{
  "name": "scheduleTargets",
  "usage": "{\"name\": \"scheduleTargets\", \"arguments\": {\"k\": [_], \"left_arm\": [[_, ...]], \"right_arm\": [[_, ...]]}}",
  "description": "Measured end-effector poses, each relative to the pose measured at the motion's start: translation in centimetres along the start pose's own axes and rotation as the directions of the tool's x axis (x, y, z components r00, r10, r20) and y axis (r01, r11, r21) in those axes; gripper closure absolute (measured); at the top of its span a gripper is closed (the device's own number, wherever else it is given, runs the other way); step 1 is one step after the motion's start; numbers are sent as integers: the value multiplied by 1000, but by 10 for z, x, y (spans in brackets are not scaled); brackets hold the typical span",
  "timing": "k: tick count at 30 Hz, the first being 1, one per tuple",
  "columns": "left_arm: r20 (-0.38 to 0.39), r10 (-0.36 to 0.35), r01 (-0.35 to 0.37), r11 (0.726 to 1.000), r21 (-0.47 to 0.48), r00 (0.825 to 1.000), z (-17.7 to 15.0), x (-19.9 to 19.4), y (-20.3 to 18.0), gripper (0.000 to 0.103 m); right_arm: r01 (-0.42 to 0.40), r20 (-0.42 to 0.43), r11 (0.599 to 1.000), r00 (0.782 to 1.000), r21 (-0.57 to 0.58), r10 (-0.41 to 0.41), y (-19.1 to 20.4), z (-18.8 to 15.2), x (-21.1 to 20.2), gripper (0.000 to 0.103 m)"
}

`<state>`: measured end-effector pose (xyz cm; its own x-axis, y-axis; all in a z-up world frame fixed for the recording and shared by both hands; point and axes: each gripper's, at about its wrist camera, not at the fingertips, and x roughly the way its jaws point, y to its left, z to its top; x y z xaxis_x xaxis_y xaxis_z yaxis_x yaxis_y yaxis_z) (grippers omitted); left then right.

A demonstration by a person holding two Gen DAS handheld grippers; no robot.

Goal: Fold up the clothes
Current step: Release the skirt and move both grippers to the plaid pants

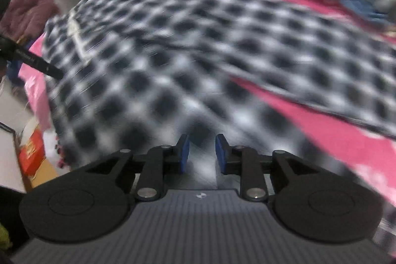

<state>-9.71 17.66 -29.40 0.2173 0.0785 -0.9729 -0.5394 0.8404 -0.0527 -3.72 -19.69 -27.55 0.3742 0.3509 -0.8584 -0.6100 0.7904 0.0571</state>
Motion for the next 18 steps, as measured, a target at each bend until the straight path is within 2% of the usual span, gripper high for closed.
{"name": "scheduleTargets", "arguments": {"k": [3, 6, 10, 12, 14, 15, 17, 18], "left_arm": [[0, 15, -15, 994, -113, 1000, -17, 5, 25, 48], [7, 13, -12, 980, -197, 1000, -34, 8, 43, 46], [31, -8, 17, 956, -294, 999, -47, 11, 66, 46], [71, -11, 34, 940, -338, 997, -47, 10, 77, 46], [112, -26, 68, 920, -386, 993, -43, 9, 87, 46], [137, -35, 89, 908, -409, 990, -39, 10, 93, 46], [191, -39, 122, 888, -444, 981, -33, 10, 101, 46], [222, -38, 138, 879, -456, 974, -29, 11, 105, 47]], "right_arm": [[-21, -25, 997, 1000, -74, 20, 32, -3, 21, 80], [-44, -51, 988, 998, -148, 37, 63, -6, 43, 74], [59, -125, 998, 990, -11, -60, 42, -49, 11, 61], [173, -201, 981, 967, 82, -154, 24, -74, -10, 58], [288, -300, 928, 930, 236, -212, -1, -99, -29, 58], [302, -300, 887, 933, 351, -199, -12, -107, -41, 58], [315, -293, 763, 940, 564, -172, -36, -125, -65, 58], [292, -263, 708, 952, 643, -153, -41, -130, -73, 58]]}}
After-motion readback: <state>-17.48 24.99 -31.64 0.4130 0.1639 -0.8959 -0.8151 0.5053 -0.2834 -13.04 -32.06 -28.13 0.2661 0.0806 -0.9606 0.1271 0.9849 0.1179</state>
